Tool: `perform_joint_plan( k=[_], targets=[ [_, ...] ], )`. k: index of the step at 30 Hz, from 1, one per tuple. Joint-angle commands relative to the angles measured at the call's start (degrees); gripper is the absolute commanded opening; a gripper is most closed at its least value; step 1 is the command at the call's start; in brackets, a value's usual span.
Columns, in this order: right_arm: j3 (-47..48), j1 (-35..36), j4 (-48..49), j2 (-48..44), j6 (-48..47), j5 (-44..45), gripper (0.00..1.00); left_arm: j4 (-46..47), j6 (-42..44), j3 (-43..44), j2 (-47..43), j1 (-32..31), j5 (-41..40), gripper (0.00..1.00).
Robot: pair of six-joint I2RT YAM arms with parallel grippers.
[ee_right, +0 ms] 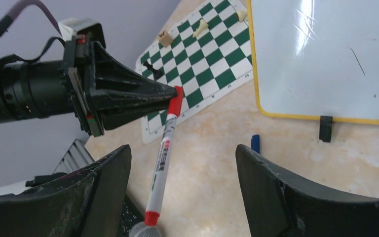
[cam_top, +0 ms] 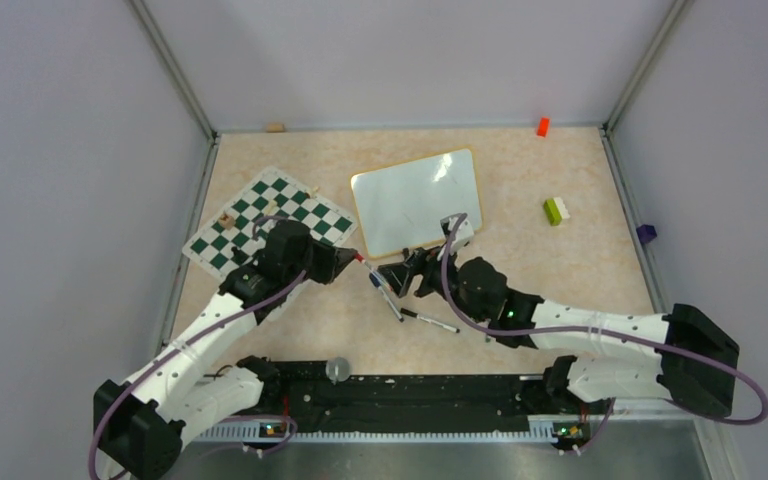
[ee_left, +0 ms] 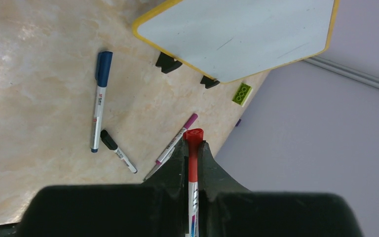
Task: Write a sentence on the whiteboard
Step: Open the whiteboard marker at the center of the board.
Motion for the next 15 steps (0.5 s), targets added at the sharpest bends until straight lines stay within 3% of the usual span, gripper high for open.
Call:
perform_joint_plan(
  k=[1,3,15],
  targets=[
    [4.3,0.3,8.2,3.0,2.1,1.8,0.73,4.5,-3.7,-0.1,-1.1,0.1,3.3,0.0],
    [5.3,0.3,8.3,4.6,2.8,1.5,0.67,5.0,-4.4,-0.5,-0.9,0.2,3.5,0.0],
    [8.0,1.3,8.0,10.0,5.6,0.3,0.57,5.6,-4.4,-0.3,-0.8,0.1,2.5,0.0]
  ],
)
